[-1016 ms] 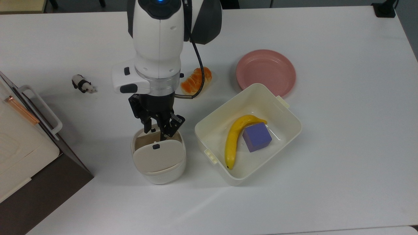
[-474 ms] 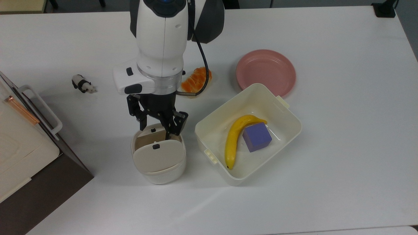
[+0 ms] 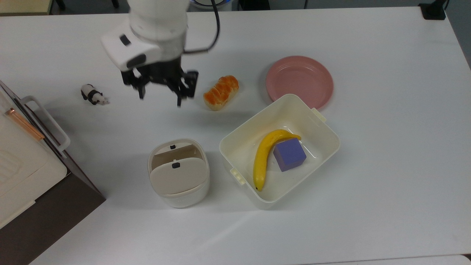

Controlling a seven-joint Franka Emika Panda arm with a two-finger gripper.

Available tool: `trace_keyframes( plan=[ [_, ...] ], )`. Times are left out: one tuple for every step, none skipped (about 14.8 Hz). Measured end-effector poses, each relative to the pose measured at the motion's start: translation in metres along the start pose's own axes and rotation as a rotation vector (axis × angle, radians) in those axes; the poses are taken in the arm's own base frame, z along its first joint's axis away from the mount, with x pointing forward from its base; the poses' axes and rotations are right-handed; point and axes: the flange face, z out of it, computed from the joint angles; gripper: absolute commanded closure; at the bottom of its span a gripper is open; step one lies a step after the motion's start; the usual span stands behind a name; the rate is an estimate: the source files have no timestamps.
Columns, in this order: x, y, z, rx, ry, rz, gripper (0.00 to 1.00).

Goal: Grab it up and put it in the trash

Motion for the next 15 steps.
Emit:
trace_keyframes(
  plan=[
    [-0.008, 0.01, -0.008, 0.015, -0.029, -0.027, 0.0],
    [-0.015, 0.02, -0.018, 0.032, -0.052, -0.05, 0.0],
    [-0.022, 0.03, -0.028, 0.052, -0.063, -0.065, 0.0],
    [-0.03, 0.042, -0.043, 0.08, -0.072, -0.072, 0.0],
    [-0.035, 0.048, -0.052, 0.093, -0.076, -0.069, 0.0],
    [-0.038, 0.053, -0.06, 0.102, -0.077, -0.062, 0.0],
    [-0.04, 0.056, -0.066, 0.109, -0.073, -0.056, 0.0],
    [-0.04, 0.057, -0.07, 0.117, -0.064, -0.053, 0.0],
    [-0.04, 0.058, -0.073, 0.124, -0.059, -0.05, 0.0],
    [-0.04, 0.059, -0.074, 0.13, -0.055, -0.047, 0.0],
    [-0.04, 0.06, -0.075, 0.132, -0.053, -0.045, 0.0],
    [-0.04, 0.06, -0.076, 0.133, -0.052, -0.044, 0.0],
    [-0.04, 0.06, -0.076, 0.139, -0.051, -0.044, 0.0],
    [-0.04, 0.058, -0.079, 0.157, -0.046, -0.044, 0.0],
    [-0.041, 0.058, -0.084, 0.167, -0.038, -0.043, 0.0]
  ],
)
